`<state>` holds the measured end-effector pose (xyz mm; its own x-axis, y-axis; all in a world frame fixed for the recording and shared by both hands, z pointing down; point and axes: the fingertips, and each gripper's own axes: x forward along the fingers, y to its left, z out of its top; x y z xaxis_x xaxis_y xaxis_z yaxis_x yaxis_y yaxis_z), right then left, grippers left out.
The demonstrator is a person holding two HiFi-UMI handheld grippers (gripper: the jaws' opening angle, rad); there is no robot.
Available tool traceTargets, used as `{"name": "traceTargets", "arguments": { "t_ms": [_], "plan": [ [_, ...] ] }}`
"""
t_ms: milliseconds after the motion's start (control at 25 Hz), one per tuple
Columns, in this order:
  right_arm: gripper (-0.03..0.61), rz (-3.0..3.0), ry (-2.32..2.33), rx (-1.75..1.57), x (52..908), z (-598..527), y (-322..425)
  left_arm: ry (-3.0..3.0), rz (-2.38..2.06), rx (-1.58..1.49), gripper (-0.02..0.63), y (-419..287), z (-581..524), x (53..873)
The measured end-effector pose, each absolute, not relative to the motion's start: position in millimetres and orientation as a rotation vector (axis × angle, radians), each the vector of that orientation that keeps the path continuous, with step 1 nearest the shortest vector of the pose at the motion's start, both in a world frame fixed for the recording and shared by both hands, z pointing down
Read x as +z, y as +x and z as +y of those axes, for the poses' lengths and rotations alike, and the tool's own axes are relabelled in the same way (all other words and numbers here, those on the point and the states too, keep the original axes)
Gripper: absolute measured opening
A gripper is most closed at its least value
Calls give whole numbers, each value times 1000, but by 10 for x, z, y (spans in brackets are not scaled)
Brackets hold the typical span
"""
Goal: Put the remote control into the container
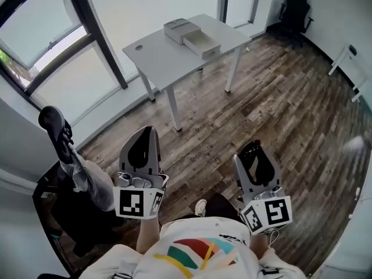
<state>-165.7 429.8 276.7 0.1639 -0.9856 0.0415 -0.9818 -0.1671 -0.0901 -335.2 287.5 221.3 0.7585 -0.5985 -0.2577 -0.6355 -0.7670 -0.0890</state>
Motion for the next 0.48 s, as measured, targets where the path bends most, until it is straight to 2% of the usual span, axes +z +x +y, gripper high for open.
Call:
{"name": "traceTargets", "arguments": {
  "t_ms": [480],
  "plan": [
    [252, 2000, -2397, -225, 3109, 2913, -690, -2799, 973, 301, 8, -2466, 1587, 2430]
  ]
}}
